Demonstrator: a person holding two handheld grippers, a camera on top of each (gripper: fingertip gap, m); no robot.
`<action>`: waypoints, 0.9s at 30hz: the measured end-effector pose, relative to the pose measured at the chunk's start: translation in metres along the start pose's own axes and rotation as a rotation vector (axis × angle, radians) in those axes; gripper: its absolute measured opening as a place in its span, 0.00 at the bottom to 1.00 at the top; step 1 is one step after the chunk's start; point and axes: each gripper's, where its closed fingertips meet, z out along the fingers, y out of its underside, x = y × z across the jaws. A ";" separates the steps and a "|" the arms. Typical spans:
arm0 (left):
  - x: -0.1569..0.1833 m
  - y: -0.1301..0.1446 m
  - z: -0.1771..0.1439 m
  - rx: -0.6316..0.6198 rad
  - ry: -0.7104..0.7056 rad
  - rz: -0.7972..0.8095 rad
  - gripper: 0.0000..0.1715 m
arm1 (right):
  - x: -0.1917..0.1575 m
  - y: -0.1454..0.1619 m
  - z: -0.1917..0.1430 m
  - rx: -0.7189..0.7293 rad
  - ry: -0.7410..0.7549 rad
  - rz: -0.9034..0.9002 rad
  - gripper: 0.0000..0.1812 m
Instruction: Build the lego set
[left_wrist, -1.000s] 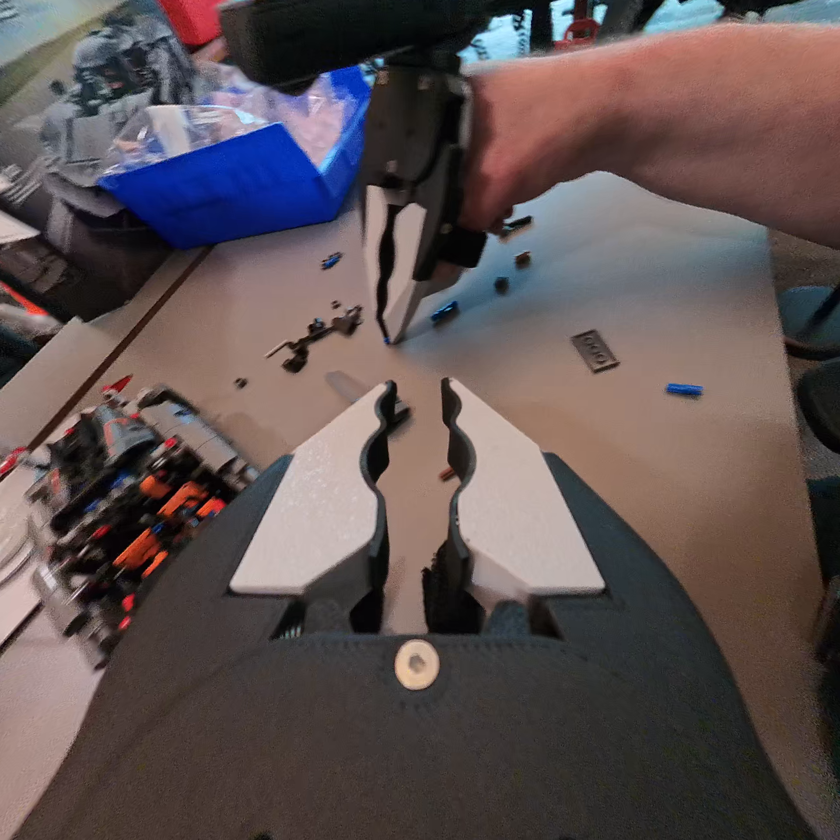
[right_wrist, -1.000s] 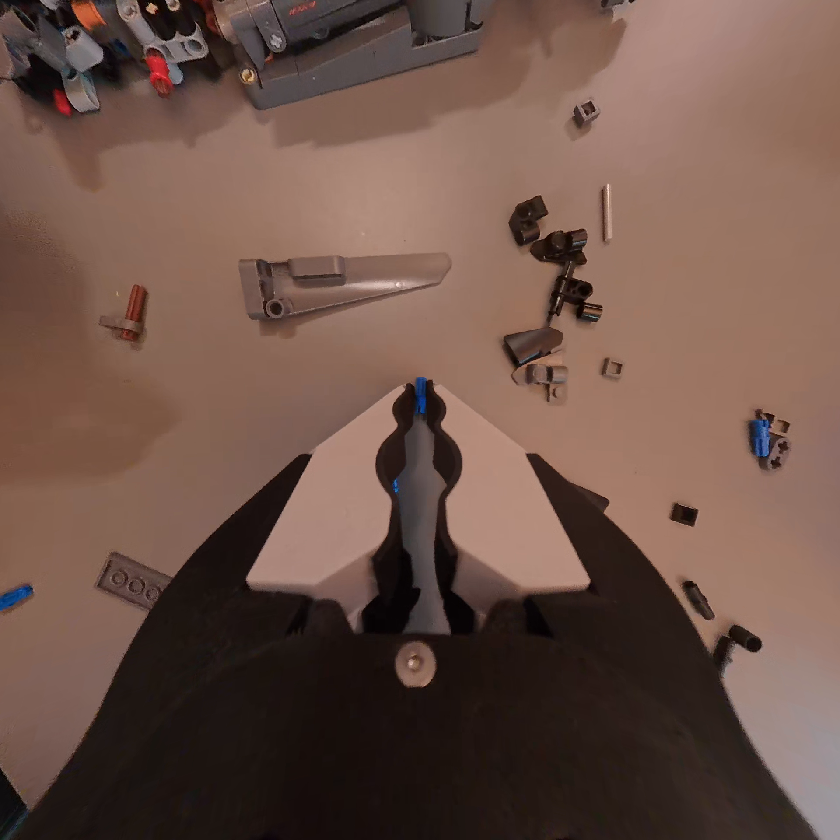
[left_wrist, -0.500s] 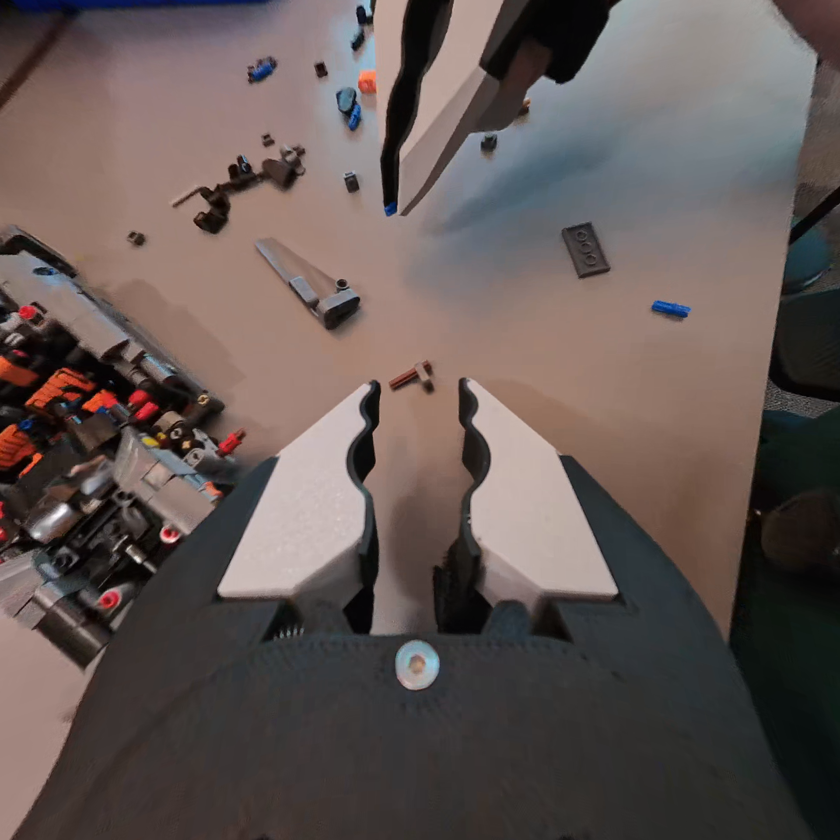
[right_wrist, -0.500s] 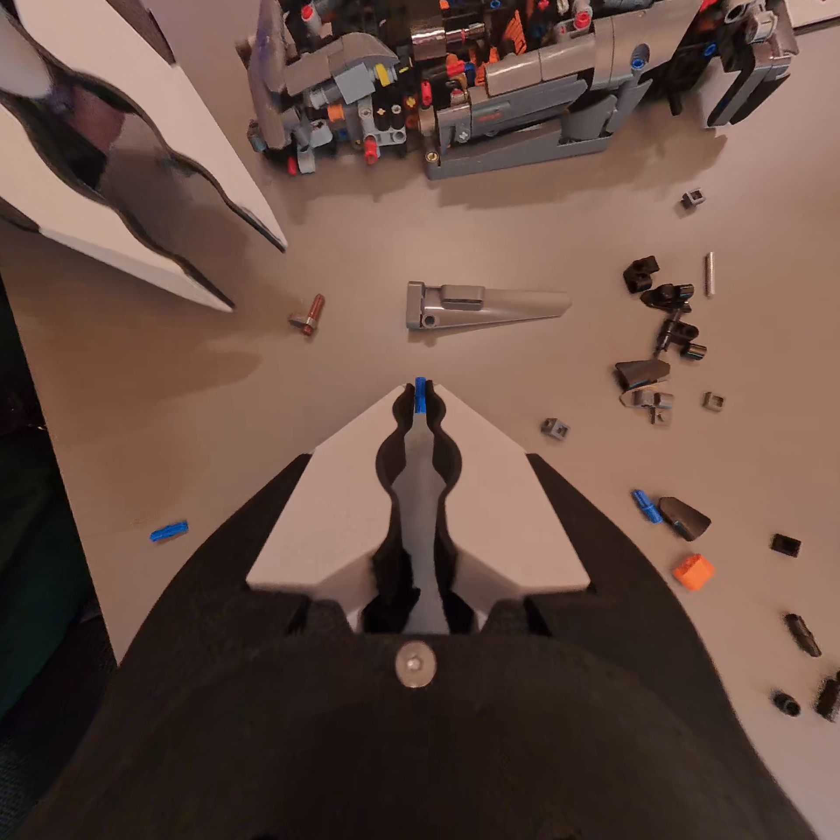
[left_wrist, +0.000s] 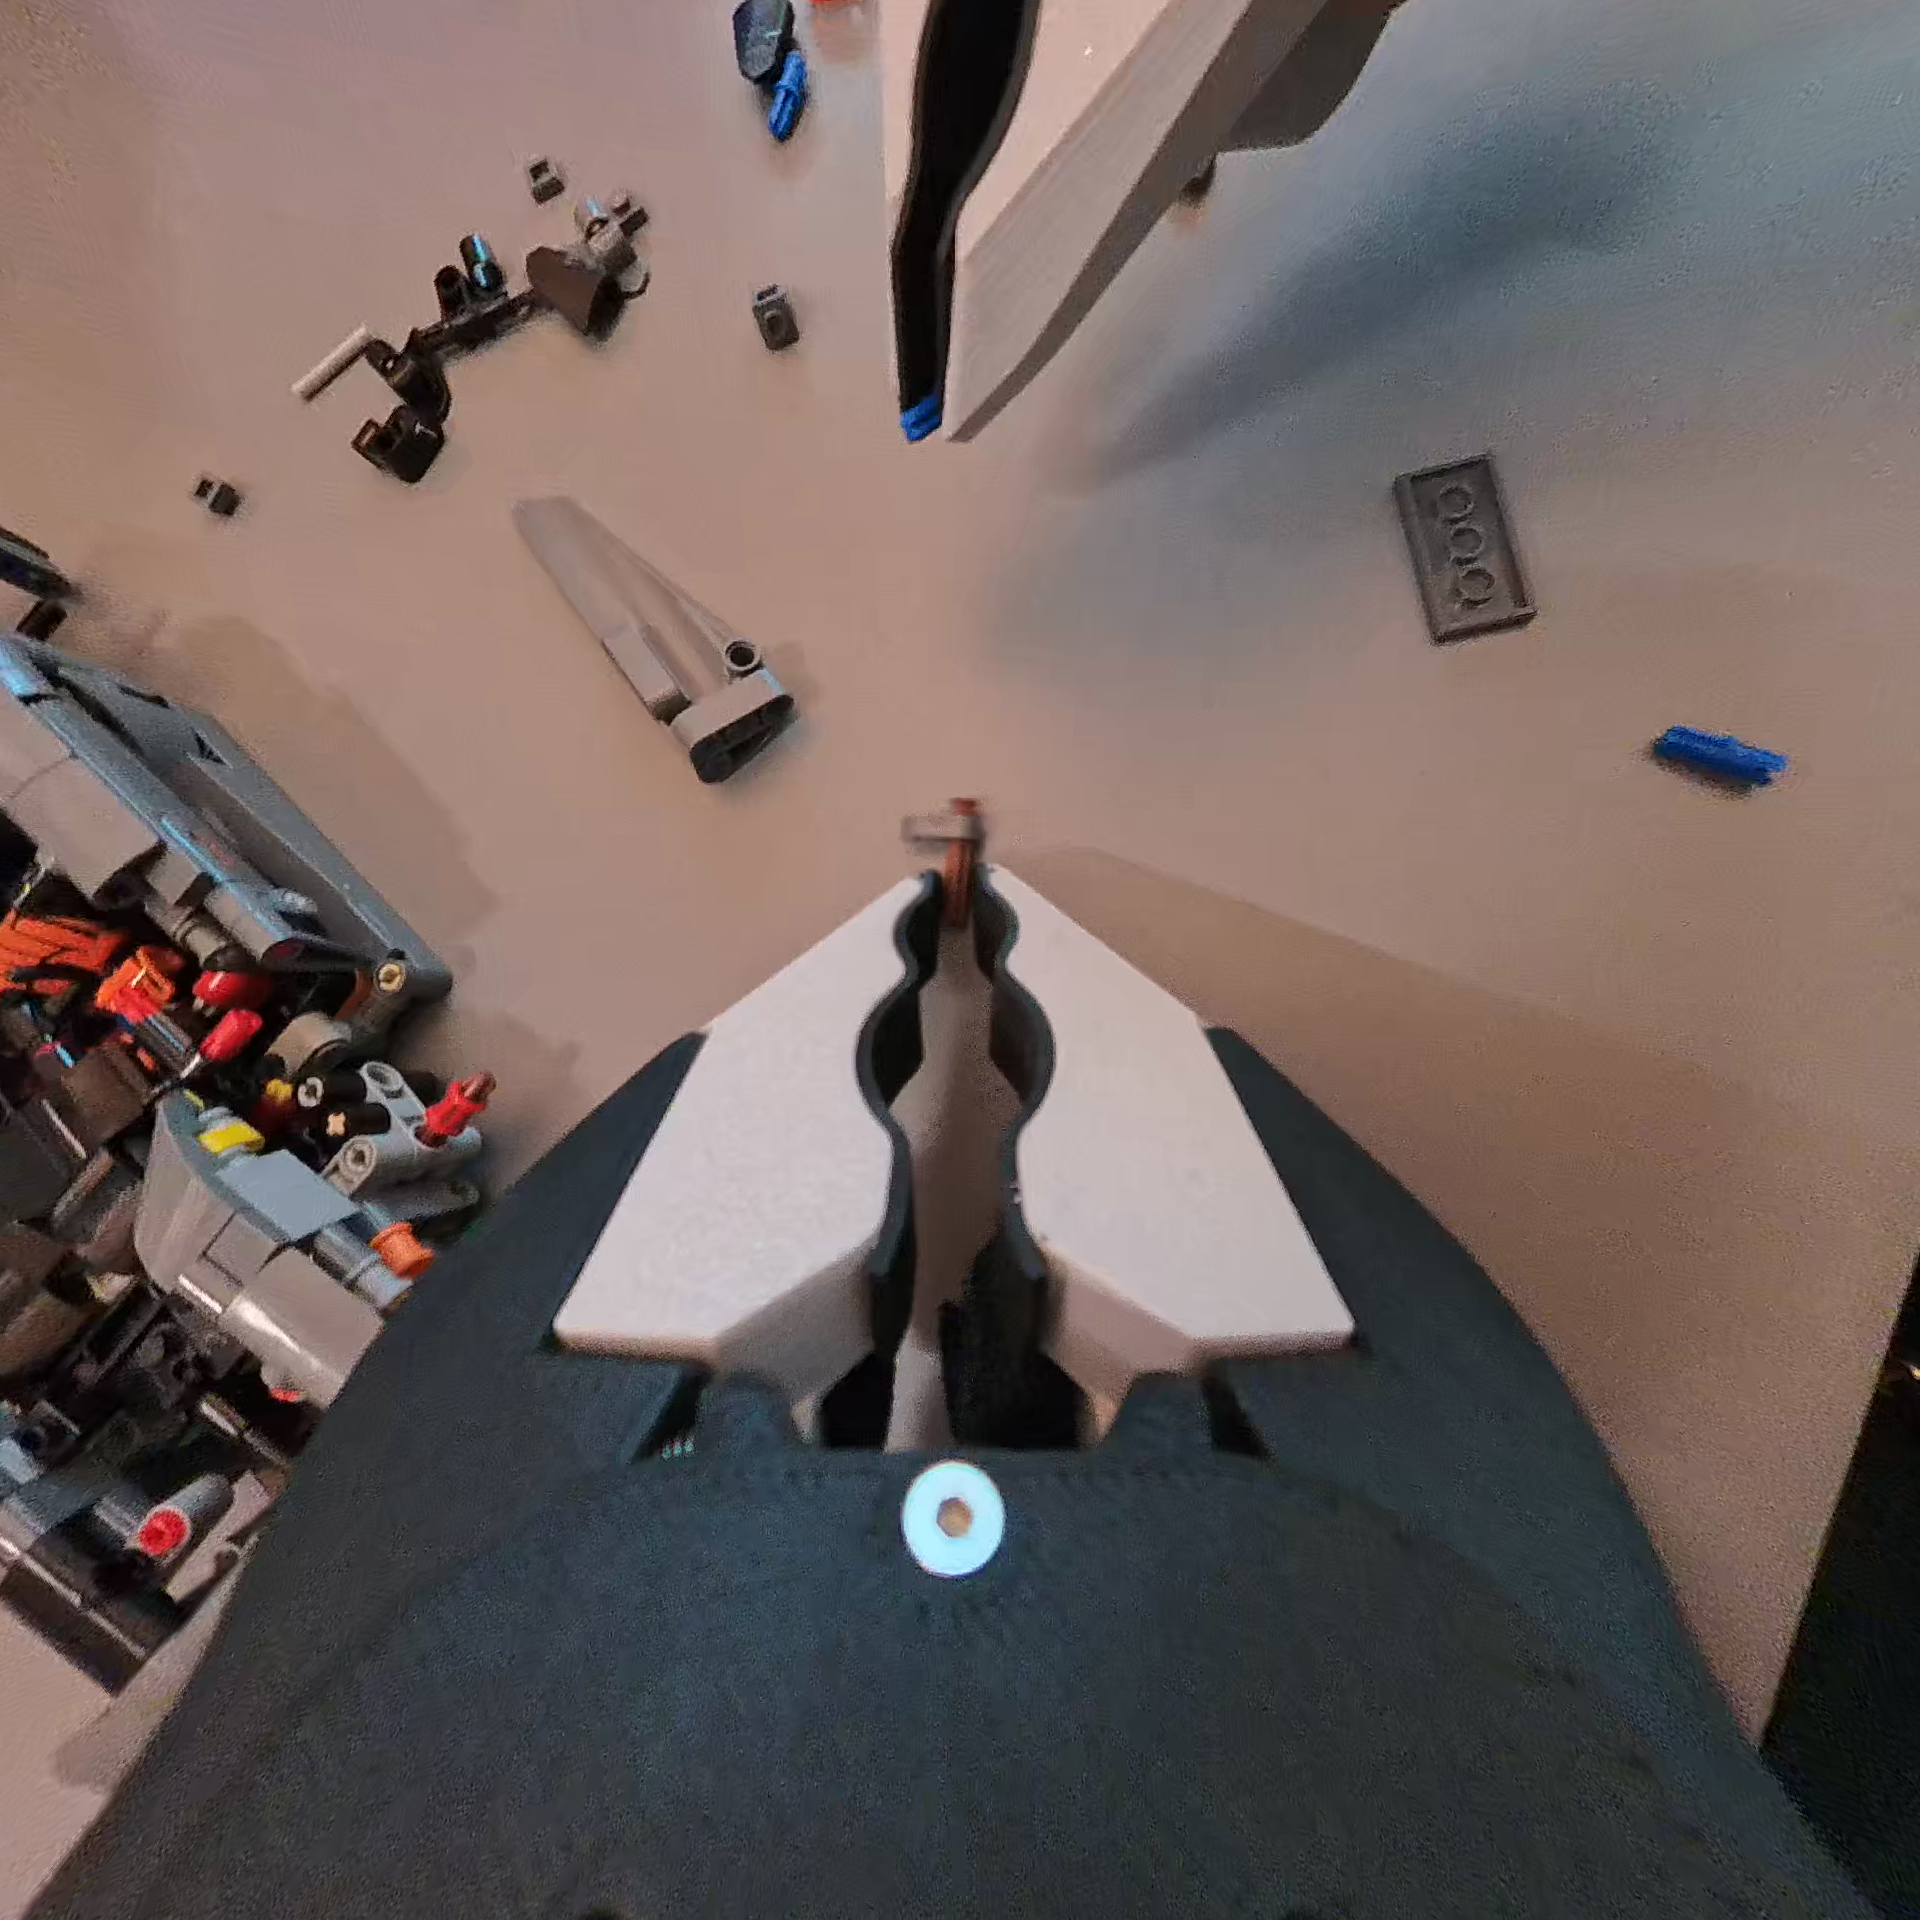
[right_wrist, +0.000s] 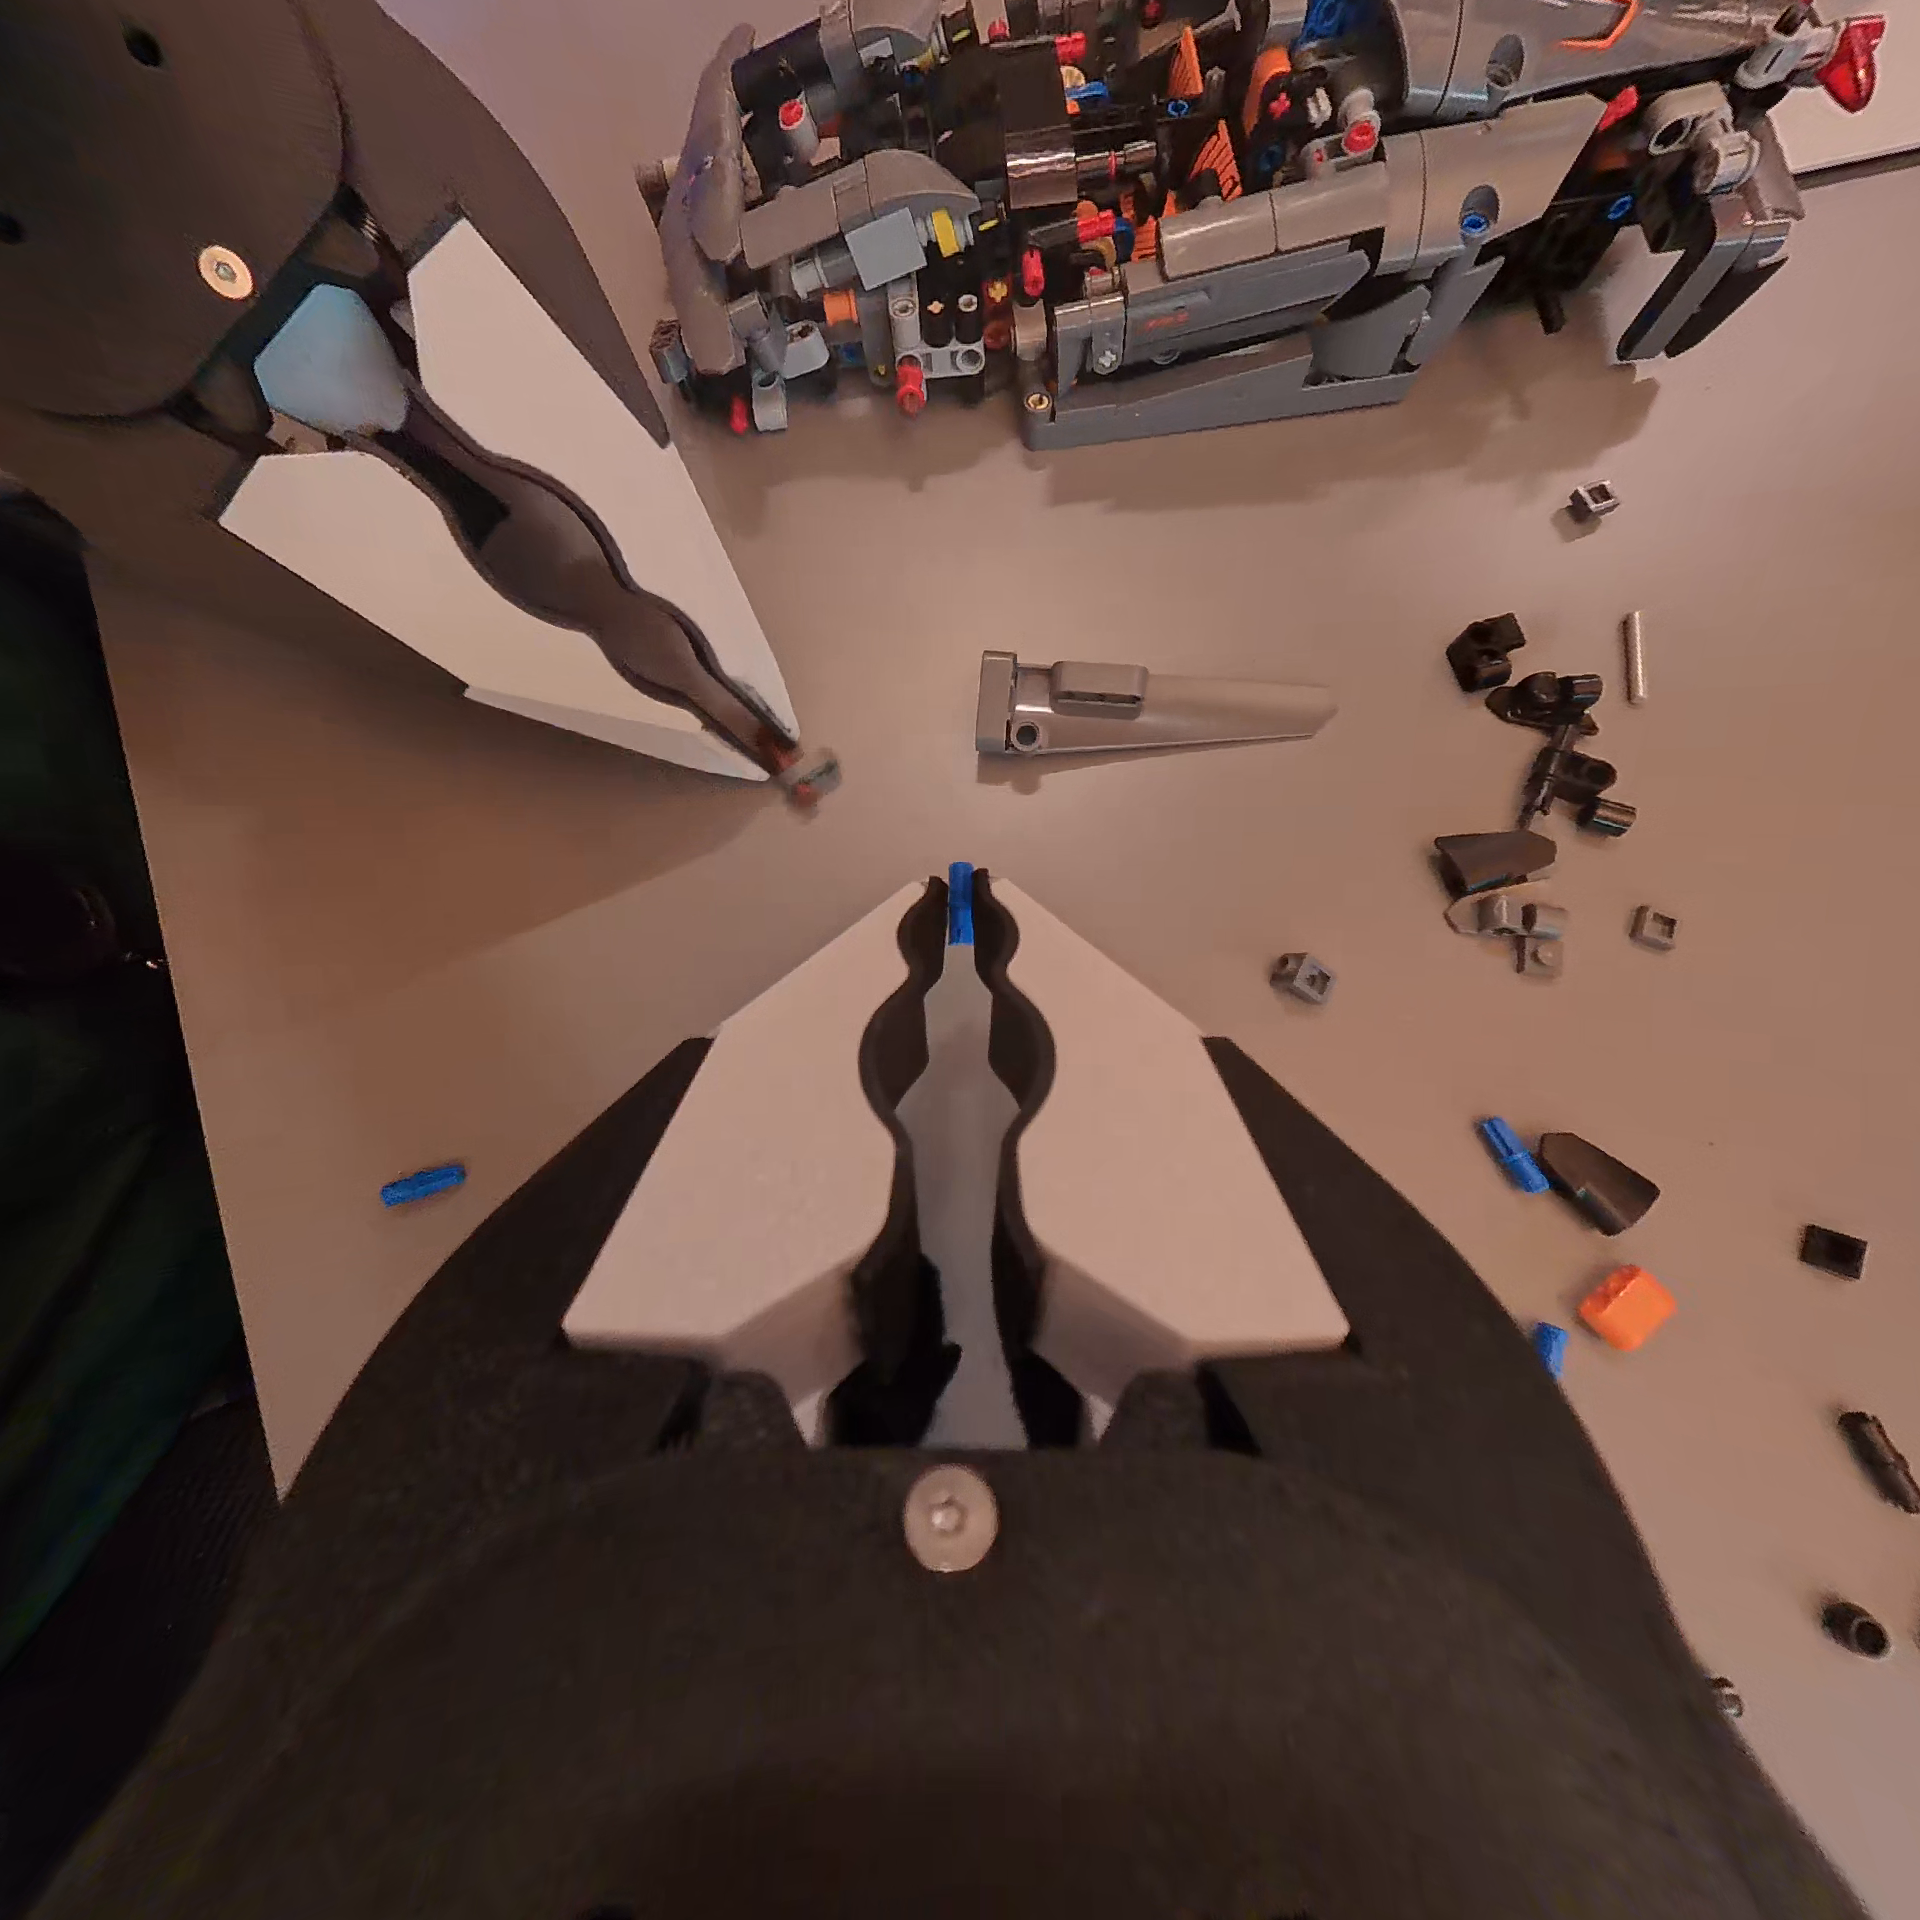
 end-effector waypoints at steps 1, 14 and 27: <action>0.000 -0.001 0.001 0.000 -0.003 0.016 0.02 | 0.000 0.000 0.000 0.003 -0.002 0.000 0.01; -0.001 -0.002 -0.001 0.001 0.024 0.144 0.07 | 0.000 0.004 -0.001 0.025 -0.022 -0.002 0.01; -0.008 0.010 -0.024 0.032 0.001 -0.015 0.15 | 0.001 0.006 0.000 0.035 -0.034 -0.005 0.01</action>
